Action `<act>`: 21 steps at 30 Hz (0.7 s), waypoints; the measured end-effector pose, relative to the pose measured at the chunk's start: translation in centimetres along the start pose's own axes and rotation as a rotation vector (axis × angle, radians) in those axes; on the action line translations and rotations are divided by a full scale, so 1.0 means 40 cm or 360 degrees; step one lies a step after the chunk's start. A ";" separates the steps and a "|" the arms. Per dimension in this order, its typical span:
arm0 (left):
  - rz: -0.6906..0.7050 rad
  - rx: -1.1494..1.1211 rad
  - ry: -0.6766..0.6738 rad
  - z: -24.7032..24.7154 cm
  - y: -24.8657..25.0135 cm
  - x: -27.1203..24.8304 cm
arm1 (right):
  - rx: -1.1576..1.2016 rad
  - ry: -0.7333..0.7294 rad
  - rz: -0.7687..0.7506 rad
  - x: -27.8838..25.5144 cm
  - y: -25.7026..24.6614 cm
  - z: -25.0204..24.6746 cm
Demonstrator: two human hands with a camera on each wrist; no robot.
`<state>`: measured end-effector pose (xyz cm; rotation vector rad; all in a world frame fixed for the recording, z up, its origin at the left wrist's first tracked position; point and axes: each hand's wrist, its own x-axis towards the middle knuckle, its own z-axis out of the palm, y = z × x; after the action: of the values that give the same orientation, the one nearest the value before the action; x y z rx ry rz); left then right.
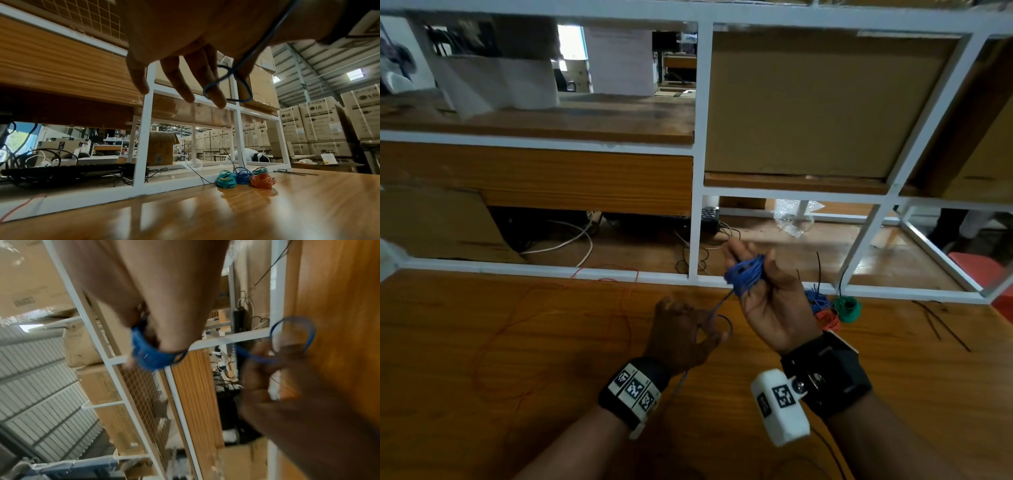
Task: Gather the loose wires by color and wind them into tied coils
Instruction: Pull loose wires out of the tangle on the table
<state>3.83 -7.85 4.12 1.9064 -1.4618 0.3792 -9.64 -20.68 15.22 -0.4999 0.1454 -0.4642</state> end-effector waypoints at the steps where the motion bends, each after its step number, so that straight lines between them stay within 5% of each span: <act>1: -0.0021 0.0053 -0.0113 0.008 0.002 -0.010 | -0.0032 0.0051 -0.0129 0.007 -0.012 0.001; 4: -0.0176 0.0334 -0.0667 0.040 -0.011 -0.049 | -0.0136 0.0170 -0.0331 0.040 -0.040 -0.008; 6: -0.0365 0.0207 -0.0800 0.039 -0.020 -0.066 | -0.0209 0.0210 -0.0341 0.047 -0.048 -0.014; 14: -0.0715 -0.0927 -0.0032 -0.018 0.037 0.047 | -0.0312 -0.0015 0.0113 0.028 -0.005 -0.029; 21: -0.0487 -0.1554 -0.0359 -0.058 0.056 0.152 | -0.0411 -0.0270 0.0339 -0.007 -0.012 -0.020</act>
<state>4.14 -10.98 10.26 1.3251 -1.1253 -0.6161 -10.26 -21.26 14.77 -0.7660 0.0941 -0.1930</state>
